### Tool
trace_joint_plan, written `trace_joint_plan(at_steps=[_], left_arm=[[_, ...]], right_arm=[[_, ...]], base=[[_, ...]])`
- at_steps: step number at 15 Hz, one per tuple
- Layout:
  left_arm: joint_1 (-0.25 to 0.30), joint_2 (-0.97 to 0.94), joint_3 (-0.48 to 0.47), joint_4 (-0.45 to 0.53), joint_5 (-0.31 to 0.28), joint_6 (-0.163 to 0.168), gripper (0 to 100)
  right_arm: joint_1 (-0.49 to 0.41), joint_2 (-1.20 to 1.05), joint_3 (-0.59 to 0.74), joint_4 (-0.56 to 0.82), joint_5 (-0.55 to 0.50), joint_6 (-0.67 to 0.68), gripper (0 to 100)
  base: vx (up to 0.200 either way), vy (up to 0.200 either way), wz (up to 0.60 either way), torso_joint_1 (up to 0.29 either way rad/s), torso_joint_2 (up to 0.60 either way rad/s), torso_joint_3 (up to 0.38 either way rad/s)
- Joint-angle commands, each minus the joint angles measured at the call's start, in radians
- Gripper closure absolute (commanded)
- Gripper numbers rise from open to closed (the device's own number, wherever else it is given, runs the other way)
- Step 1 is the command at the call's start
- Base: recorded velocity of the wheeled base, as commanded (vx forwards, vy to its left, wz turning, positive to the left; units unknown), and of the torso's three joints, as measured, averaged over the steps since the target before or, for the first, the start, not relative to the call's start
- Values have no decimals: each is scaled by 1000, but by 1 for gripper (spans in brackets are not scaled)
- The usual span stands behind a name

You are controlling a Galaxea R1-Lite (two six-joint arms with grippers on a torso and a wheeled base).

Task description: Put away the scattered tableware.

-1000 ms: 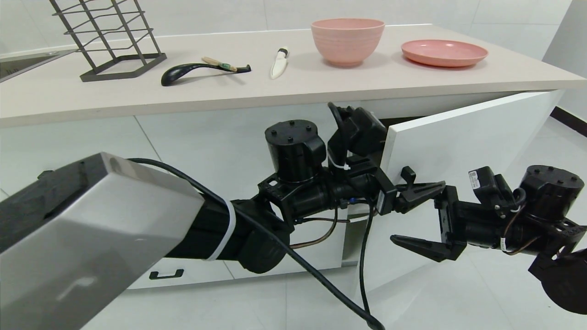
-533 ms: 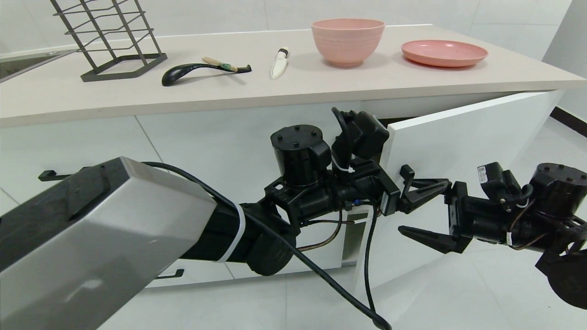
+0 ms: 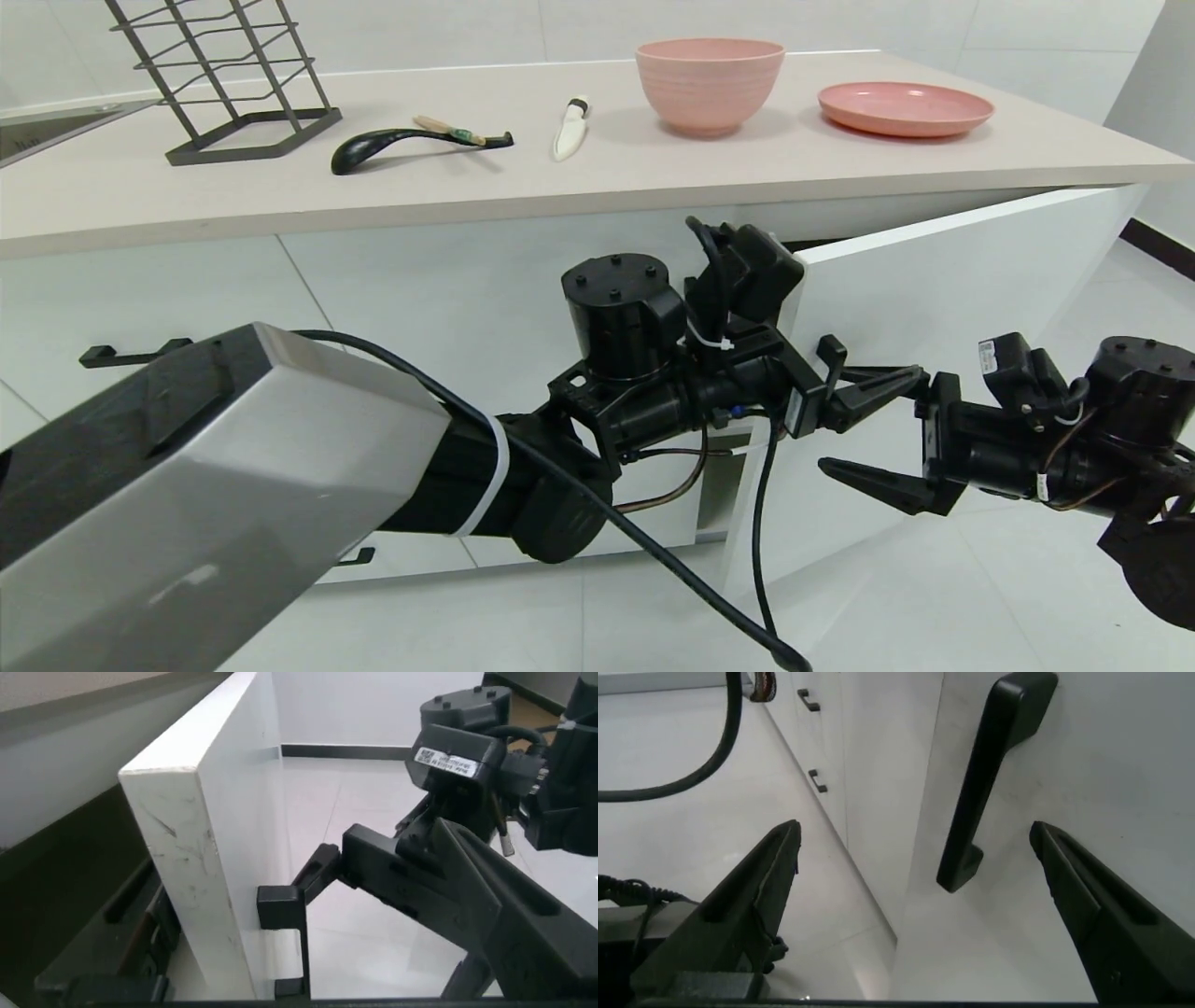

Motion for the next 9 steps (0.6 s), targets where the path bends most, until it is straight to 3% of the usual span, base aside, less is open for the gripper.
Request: trace_joint_plan(at_steps=[1,5,9], left_arm=[[4,16,-14,2,21,-10,0],[6,27,-22,7,69,-10,0],[7,38,-16,5,98,-5,0]], right_arm=[[-1,-91,75,-1,-12,0,0],[-39,-283,248,2,-35,-3,0],[-41,-459,333,6,-64,-2,0]], base=[[0,0,0,0,0,0],[0,0,0,0,0,0],[0,0,0,0,0,0]])
